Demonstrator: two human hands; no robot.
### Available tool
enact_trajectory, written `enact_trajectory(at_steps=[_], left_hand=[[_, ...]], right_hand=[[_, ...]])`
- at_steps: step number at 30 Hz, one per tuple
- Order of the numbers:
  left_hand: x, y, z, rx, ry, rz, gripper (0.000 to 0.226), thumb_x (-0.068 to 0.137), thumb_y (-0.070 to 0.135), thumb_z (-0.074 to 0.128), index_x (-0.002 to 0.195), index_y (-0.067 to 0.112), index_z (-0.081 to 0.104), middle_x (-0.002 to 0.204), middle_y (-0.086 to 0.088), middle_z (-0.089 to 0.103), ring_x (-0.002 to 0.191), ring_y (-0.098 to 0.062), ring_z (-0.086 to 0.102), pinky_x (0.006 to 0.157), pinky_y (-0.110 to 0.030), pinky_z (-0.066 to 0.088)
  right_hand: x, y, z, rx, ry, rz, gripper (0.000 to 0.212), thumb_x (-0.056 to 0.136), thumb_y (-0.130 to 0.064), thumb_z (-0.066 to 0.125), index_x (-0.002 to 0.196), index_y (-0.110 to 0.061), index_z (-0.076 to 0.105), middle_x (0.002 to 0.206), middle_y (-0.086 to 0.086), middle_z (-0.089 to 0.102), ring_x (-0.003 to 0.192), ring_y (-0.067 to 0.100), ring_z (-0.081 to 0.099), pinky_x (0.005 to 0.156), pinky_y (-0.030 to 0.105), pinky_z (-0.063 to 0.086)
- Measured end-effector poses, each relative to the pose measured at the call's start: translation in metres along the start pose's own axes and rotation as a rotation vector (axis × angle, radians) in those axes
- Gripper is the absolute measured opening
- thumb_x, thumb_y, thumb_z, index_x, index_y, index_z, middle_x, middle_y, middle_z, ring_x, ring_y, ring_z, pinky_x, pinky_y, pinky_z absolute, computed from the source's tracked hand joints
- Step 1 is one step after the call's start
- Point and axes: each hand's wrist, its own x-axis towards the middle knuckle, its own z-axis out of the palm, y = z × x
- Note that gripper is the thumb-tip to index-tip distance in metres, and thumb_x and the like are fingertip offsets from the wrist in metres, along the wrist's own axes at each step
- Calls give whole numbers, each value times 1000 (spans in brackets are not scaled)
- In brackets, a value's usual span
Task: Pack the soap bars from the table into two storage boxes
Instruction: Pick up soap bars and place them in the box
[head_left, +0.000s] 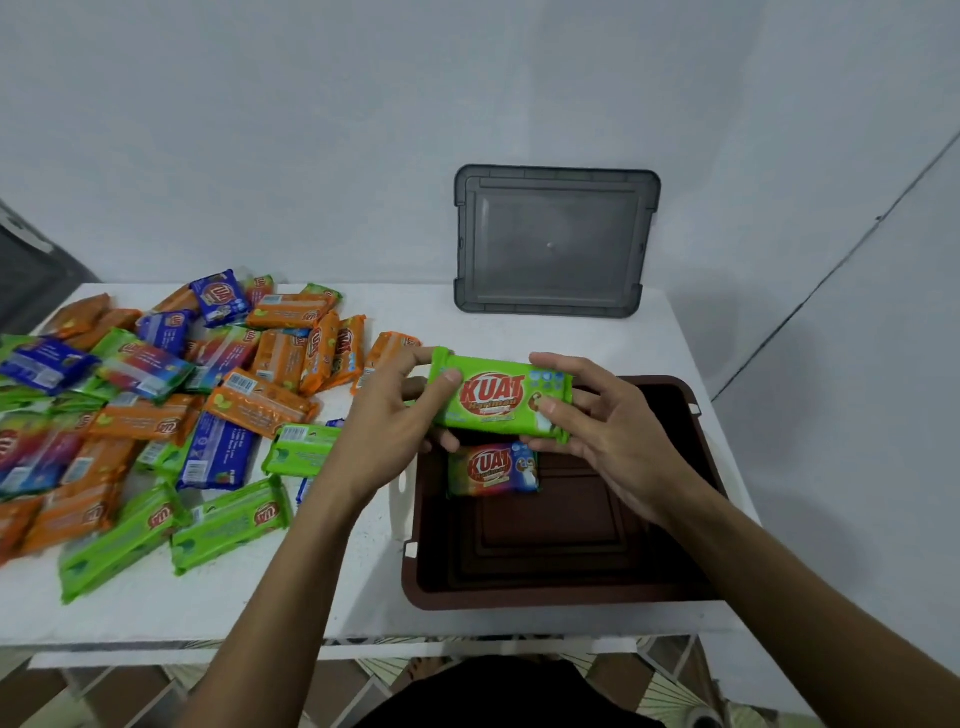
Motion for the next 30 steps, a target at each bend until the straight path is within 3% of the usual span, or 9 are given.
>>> enact_trajectory(at_steps=[5,9,14,19,22,26,30], left_hand=[[1,-22,-12,473,158,157,23,94,37,56,116,29,58,90,10,69,66,-7,66,62,-31,52],[3,-37,-16,682,243,263,25,93,34,58,115,25,62,106,6,62,82,-7,60,70,-33,54],[5,-53,-15,699,182,250,28,90,32,62,117,24,63,114,3,56,88,-7,56,72,-31,52],[-1,-58,-12,706,171,273,34,91,30,63,122,19,61,119,2,56,102,-13,56,81,-24,42],[-2,-60,-12,696,165,277,36,91,29,62,125,17,60,121,2,56,108,-13,55,88,-23,41],[-3,-61,-13,696,151,274,39,92,30,61,129,17,59,125,1,55,111,-12,53,91,-23,42],[-3,-62,-12,685,152,269,40,92,30,60,131,17,58,127,1,54,114,-12,52,92,-19,38]], right_hand=[[-10,6,-17,-57,14,66,24,92,-3,58,113,-11,67,113,12,70,104,26,69,76,36,59],[-17,19,-23,-204,-32,182,26,90,-7,64,114,-16,69,113,10,69,99,24,71,74,38,61],[-18,36,-16,-302,-145,348,24,90,-7,66,111,-18,70,109,3,73,98,15,70,77,28,58],[-11,58,-9,-483,-154,416,20,88,-2,67,104,-13,69,115,10,69,101,20,68,80,32,58],[-7,63,-6,-750,-153,409,19,85,-5,71,99,-19,68,110,6,63,91,17,69,72,31,61],[-1,69,-2,-955,-142,409,19,85,-10,71,101,-20,69,101,4,64,77,17,72,75,37,61],[3,70,-3,-1028,-156,408,30,86,-14,72,115,-17,71,119,8,66,88,16,69,82,30,58]])
